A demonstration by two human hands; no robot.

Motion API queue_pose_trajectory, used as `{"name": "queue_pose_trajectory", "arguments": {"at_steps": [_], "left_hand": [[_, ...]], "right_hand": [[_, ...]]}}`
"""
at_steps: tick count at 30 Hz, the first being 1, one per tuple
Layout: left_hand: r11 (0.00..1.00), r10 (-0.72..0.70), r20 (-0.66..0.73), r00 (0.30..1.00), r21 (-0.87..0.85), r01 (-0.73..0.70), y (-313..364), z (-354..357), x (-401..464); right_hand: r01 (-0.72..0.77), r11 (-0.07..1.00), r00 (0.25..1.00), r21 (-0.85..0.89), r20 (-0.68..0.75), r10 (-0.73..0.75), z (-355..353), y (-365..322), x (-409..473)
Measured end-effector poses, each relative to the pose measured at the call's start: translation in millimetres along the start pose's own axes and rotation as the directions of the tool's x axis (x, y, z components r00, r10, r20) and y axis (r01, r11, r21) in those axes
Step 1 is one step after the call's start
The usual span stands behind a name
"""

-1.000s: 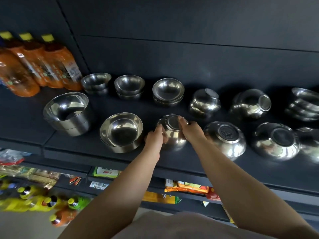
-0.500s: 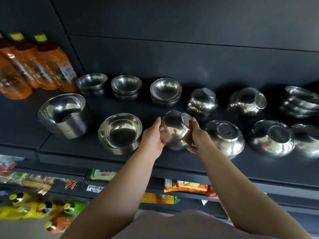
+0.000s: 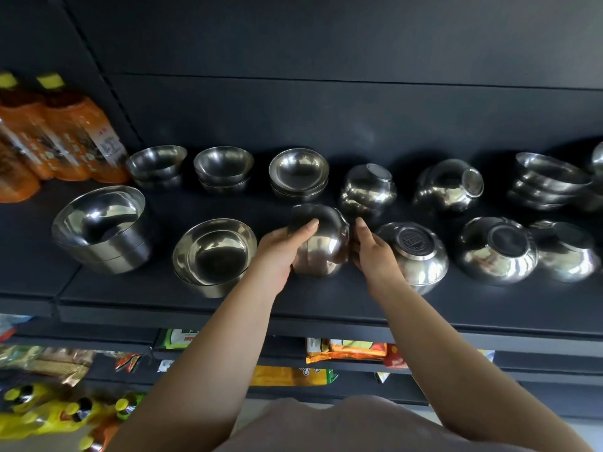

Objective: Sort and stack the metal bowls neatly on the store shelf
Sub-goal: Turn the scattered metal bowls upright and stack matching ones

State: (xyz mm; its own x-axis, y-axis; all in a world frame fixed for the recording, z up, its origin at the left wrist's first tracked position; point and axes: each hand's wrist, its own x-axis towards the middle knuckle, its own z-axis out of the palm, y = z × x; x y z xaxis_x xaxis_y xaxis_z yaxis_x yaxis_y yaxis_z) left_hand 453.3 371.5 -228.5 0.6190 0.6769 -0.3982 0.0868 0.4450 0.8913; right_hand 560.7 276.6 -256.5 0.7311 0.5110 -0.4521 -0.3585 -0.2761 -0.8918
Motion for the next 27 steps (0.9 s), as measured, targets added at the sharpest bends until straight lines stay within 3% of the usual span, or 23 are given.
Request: {"name": "queue_pose_trajectory", "arguments": {"at_steps": [2, 6, 12, 19, 22, 27], "left_hand": [[0.956, 0.102, -0.001, 0.995, 0.275, -0.098, 3, 0, 2], [0.709, 0.182, 0.092, 0.979, 0.678, -0.195, 9, 4, 2], [0.397, 0.171, 0.236, 0.957, 0.872, -0.286, 9, 5, 3], [0.025, 0.132, 0.368, 0.921, 0.927, -0.374, 11, 8, 4], [0.017, 0.139, 0.358, 0.923, 0.932, -0.363, 5, 7, 1], [0.407, 0.228, 0.261, 0.938, 0.850, -0.336, -7, 1, -14]], "right_hand": [[0.032, 0.999, 0.998, 0.043, 0.043, -0.034, -1, -2, -3], [0.023, 0.996, 0.991, 0.085, 0.133, -0.034, -4, -2, -8], [-0.050, 0.998, 0.976, 0.045, 0.216, 0.039, -10, 5, -12], [0.074, 0.997, 0.972, -0.015, 0.223, -0.069, -20, 11, -12], [0.117, 0.992, 0.967, -0.054, 0.236, -0.102, -22, 12, -13], [0.164, 0.985, 0.954, -0.052, 0.262, -0.145, -22, 15, -16]]}}
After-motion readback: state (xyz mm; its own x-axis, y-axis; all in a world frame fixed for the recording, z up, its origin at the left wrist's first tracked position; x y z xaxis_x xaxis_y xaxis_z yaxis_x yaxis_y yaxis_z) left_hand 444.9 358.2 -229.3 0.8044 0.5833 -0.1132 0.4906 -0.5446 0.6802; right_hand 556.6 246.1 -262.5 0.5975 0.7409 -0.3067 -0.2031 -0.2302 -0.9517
